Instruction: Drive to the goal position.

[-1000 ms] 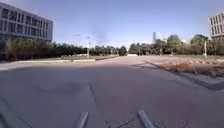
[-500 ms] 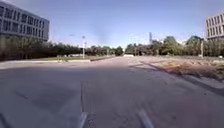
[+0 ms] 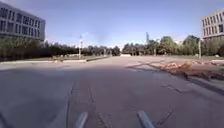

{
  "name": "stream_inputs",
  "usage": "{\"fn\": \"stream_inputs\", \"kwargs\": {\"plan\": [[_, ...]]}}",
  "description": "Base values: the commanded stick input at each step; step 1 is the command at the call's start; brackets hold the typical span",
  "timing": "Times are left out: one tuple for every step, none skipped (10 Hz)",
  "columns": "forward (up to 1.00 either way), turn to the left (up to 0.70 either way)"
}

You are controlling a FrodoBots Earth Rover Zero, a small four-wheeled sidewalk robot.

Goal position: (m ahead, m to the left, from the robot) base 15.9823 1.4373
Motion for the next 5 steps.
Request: {"fn": "stream_inputs", "kwargs": {"plan": [[1.00, 0.00], [1.00, 0.00], [1.00, 0.00], [1.00, 0.00], [1.00, 0.00]]}}
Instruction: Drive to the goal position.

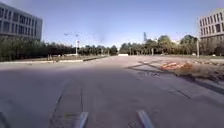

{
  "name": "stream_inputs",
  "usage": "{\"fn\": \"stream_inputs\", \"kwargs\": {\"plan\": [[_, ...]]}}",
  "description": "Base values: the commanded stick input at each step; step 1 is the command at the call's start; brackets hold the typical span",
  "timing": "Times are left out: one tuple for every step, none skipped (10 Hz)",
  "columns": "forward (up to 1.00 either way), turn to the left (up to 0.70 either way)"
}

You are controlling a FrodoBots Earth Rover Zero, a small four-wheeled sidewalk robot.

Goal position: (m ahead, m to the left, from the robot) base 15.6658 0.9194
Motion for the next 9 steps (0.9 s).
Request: {"fn": "stream_inputs", "kwargs": {"plan": [[1.00, 0.00], [1.00, 0.00], [1.00, 0.00], [1.00, 0.00], [1.00, 0.00], [1.00, 0.00], [1.00, 0.00], [1.00, 0.00], [1.00, 0.00]]}}
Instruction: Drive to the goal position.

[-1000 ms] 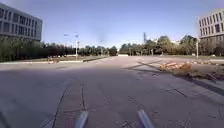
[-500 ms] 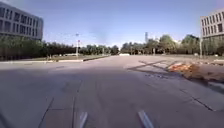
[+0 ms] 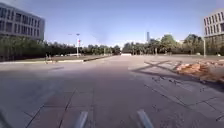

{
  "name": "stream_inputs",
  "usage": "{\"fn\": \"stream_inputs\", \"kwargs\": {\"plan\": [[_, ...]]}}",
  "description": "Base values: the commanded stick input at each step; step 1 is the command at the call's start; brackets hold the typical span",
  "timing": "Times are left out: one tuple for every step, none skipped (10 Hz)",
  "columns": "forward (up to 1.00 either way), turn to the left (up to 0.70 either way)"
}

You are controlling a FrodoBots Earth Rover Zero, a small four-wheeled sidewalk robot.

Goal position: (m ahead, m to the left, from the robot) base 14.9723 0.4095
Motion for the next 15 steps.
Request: {"fn": "stream_inputs", "kwargs": {"plan": [[1.00, 0.00], [1.00, 0.00], [1.00, 0.00], [1.00, 0.00], [1.00, 0.00], [1.00, 0.00], [1.00, 0.00], [1.00, 0.00], [1.00, -0.05], [1.00, -0.27], [1.00, -0.27], [1.00, -0.27], [1.00, -0.27], [1.00, -0.06], [1.00, 0.00]]}}
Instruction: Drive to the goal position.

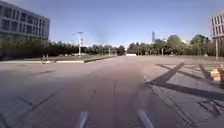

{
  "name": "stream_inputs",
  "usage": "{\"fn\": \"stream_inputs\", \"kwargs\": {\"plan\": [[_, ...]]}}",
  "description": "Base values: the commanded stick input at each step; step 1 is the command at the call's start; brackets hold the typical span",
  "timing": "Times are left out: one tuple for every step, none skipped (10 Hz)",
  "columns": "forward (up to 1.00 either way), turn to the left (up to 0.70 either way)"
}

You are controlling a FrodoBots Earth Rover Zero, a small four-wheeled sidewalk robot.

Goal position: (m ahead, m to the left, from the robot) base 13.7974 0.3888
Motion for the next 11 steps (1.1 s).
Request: {"fn": "stream_inputs", "kwargs": {"plan": [[1.00, 0.00], [1.00, 0.00], [1.00, -0.15], [1.00, -0.27], [1.00, -0.27], [1.00, -0.21], [1.00, -0.07], [1.00, 0.00], [1.00, 0.00], [1.00, 0.00], [1.00, 0.00]]}}
